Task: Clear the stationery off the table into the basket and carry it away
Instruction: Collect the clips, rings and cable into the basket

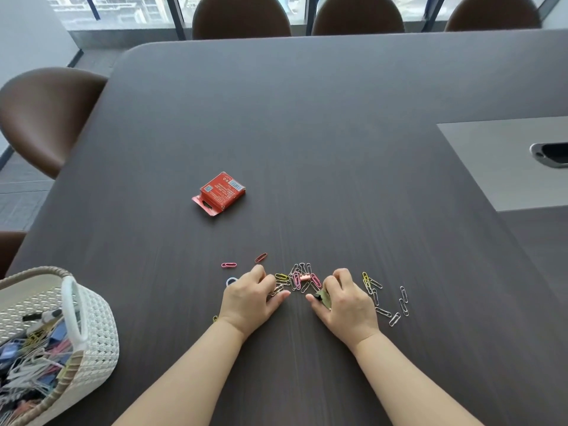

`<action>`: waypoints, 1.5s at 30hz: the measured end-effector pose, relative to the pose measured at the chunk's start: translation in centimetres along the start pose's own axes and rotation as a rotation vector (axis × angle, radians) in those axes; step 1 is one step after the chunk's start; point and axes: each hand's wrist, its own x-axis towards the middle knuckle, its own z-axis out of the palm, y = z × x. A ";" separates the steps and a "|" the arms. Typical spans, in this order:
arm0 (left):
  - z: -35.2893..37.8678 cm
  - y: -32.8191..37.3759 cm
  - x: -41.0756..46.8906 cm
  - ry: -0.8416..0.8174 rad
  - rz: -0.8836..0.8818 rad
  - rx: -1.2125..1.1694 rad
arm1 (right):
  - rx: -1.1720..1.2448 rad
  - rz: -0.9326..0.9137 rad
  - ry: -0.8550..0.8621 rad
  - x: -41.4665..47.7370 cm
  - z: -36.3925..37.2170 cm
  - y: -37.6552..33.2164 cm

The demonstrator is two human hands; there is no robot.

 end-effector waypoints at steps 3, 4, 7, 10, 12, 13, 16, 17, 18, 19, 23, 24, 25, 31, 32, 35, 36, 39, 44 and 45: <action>-0.5 0.5 -1.6 0.006 0.030 0.037 | -0.051 -0.002 -0.029 -0.5 -0.2 -0.4; -0.6 0.6 -2.2 -0.003 0.031 0.047 | -0.063 0.014 -0.043 -0.7 -0.3 -0.5; -1.3 0.9 -3.5 -0.047 0.007 0.054 | -0.084 0.057 -0.106 -1.0 -1.0 -1.1; -2.8 1.0 -3.8 -0.101 -0.097 -0.004 | -0.079 0.089 -0.194 -1.3 -2.1 -1.6; -4.3 0.8 -3.7 -0.106 -0.190 -0.046 | -0.001 0.136 -0.232 -1.4 -3.0 -2.0; -5.2 0.6 -3.7 -0.101 -0.228 -0.075 | 0.058 0.157 -0.230 -1.4 -3.7 -2.4; -8.5 0.1 -3.8 -0.023 -0.310 -0.180 | 0.213 0.164 -0.125 -0.7 -6.0 -4.6; -9.8 -0.3 -3.9 0.021 -0.337 -0.211 | 0.259 0.143 -0.097 -0.2 -7.0 -5.8; -11.2 -0.6 -4.2 0.060 -0.350 -0.230 | 0.299 0.114 -0.073 0.2 -7.9 -7.0; -12.8 -1.1 -4.5 0.108 -0.345 -0.232 | 0.332 0.082 -0.056 0.6 -8.8 -8.4; -19.9 -4.4 -6.8 0.272 -0.309 -0.196 | 0.433 -0.047 -0.005 1.6 -11.3 -14.7; -21.4 -5.6 -7.5 0.293 -0.313 -0.170 | 0.450 -0.069 -0.008 1.7 -11.6 -16.4; -22.8 -7.1 -8.5 0.304 -0.322 -0.138 | 0.463 -0.091 -0.017 1.7 -11.7 -18.0; -26.7 -15.1 -13.7 0.110 -0.499 -0.077 | 0.530 -0.146 -0.045 1.5 -11.0 -26.9; -26.7 -16.1 -14.2 0.051 -0.519 -0.087 | 0.543 -0.141 -0.052 1.4 -10.8 -28.0; -26.6 -18.6 -15.4 -0.126 -0.525 -0.162 | 0.567 -0.128 -0.074 1.4 -10.3 -30.2; -26.7 -19.1 -15.6 -0.178 -0.518 -0.186 | 0.566 -0.130 -0.081 1.4 -10.1 -30.7; -26.9 -19.7 -15.8 -0.251 -0.443 -0.207 | 0.572 -0.130 -0.087 1.4 -9.7 -31.6; -26.7 -20.2 -16.1 -0.146 -0.344 -0.209 | 0.568 -0.139 -0.068 1.4 -9.0 -32.8; -26.8 -20.1 -16.1 -0.114 -0.356 -0.210 | 0.566 -0.140 -0.064 1.3 -8.9 -32.9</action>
